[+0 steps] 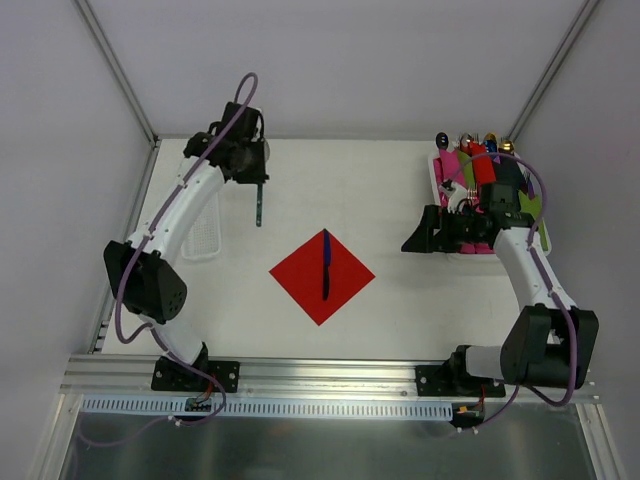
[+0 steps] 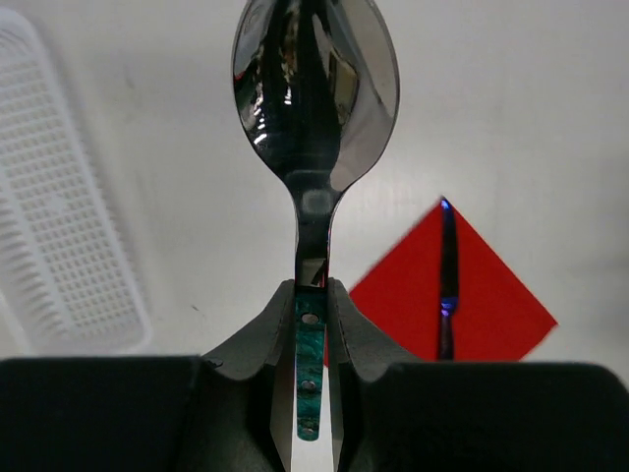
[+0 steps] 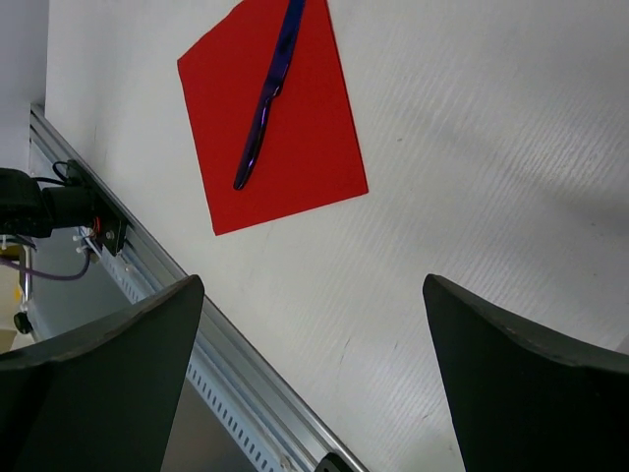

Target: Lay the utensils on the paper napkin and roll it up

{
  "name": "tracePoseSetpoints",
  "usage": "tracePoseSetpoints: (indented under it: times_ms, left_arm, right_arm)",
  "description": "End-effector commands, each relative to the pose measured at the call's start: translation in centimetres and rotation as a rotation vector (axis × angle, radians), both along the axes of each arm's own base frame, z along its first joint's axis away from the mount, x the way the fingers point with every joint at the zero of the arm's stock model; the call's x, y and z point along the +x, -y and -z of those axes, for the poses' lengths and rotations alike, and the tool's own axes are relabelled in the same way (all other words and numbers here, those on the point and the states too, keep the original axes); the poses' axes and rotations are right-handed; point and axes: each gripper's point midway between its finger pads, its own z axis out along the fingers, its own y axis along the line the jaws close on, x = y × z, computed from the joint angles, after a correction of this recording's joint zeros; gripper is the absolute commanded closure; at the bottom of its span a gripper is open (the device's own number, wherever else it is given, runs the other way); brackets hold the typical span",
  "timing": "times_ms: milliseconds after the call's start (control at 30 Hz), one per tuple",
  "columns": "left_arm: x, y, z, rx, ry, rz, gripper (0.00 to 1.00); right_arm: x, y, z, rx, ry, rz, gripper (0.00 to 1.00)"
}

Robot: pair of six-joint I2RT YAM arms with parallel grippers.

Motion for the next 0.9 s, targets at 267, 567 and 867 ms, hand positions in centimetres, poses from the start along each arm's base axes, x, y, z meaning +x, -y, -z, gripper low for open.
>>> tracePoseSetpoints:
  times_ms: [267,567,867]
  left_arm:
    - [-9.5,12.4,9.9,-0.057,-0.240,0.074,1.00]
    - [-11.2,16.2,14.0,-0.051,-0.312,0.065,1.00]
    - [-10.9,16.2,16.0,-0.045,-0.329,-0.001,1.00]
  right_arm:
    - [1.0,2.0,-0.9,-0.091,0.173,0.177,0.01]
    - [1.3,3.2,-0.7,-0.169,0.208,0.207,0.01]
    - [0.8,2.6,-0.8,-0.137,0.215,0.140,0.01]
